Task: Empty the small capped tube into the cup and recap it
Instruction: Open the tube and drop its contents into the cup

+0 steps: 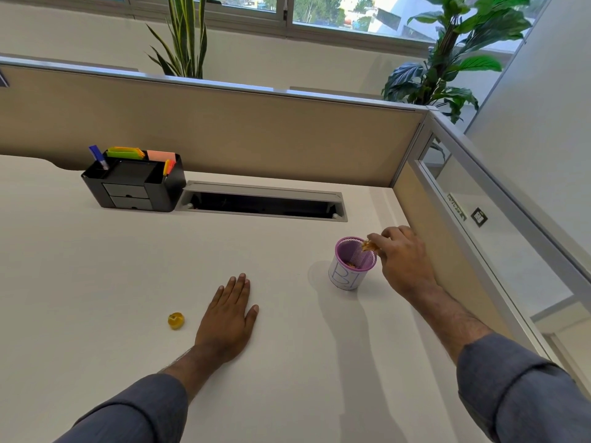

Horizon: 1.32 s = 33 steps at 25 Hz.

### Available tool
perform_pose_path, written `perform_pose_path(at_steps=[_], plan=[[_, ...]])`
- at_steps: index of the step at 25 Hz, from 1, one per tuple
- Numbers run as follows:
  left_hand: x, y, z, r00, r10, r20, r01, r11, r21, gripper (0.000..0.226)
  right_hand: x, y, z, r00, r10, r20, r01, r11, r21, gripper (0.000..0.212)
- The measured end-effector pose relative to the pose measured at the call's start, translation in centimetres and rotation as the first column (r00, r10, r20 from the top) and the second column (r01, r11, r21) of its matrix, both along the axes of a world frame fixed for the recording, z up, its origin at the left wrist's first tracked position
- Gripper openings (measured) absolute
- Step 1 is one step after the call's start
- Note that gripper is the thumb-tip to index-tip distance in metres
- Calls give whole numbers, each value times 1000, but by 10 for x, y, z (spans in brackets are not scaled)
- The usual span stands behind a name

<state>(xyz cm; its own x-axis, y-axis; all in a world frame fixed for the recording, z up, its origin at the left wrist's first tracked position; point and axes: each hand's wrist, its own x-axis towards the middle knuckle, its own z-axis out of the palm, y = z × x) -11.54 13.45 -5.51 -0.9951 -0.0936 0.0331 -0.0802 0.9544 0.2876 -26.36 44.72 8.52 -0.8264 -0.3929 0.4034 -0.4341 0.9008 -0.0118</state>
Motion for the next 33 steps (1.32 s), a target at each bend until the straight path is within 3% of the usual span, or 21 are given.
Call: perform_pose_path(at_steps=[12, 17, 30, 33], plan=[[0, 0, -1, 1000, 3, 12, -3, 1000, -7, 70, 1, 2, -3, 1000, 14, 16, -15, 999, 31, 28], [0, 0, -1, 1000, 6, 17, -6, 1000, 2, 71, -1, 1, -1, 998, -41, 45, 43, 998, -45, 30], [1, 1, 1, 1000, 7, 24, -7, 1000, 10, 73, -5, 5, 1, 994, 94, 51, -99, 989, 113, 36], [0, 0, 1, 1000, 3, 16, -3, 1000, 0, 72, -5, 5, 2, 995, 75, 59, -79, 995, 69, 34]])
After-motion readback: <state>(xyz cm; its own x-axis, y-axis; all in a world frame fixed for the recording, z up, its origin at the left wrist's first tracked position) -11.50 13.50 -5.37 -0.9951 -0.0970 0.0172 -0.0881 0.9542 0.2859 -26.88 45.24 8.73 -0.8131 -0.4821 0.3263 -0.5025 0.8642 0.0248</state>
